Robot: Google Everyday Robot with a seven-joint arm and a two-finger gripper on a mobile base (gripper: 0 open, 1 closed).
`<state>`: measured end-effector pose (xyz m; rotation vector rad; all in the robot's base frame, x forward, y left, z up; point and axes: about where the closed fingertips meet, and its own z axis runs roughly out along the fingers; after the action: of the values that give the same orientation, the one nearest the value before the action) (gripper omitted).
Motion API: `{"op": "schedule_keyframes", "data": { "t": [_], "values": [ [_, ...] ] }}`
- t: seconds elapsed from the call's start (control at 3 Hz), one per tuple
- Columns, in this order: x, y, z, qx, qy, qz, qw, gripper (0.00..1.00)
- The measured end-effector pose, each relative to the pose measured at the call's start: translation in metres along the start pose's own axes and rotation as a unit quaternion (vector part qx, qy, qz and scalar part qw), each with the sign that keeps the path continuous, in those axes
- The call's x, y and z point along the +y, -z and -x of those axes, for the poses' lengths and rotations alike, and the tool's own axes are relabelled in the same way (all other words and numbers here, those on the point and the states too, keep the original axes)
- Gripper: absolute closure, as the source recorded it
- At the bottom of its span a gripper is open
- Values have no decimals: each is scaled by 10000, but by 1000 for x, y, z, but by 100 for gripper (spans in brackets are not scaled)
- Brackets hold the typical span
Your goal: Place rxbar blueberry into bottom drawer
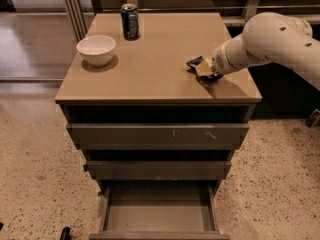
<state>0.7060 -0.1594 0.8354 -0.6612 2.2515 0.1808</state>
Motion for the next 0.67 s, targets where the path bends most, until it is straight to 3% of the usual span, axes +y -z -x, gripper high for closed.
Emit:
{"op": "schedule_keyframes", "data": {
  "t": [0.33,0.67],
  "values": [
    [2,-1,0,-24,73,60,10000,100],
    [18,31,-8,-246,278,641,9973,100]
  ]
}}
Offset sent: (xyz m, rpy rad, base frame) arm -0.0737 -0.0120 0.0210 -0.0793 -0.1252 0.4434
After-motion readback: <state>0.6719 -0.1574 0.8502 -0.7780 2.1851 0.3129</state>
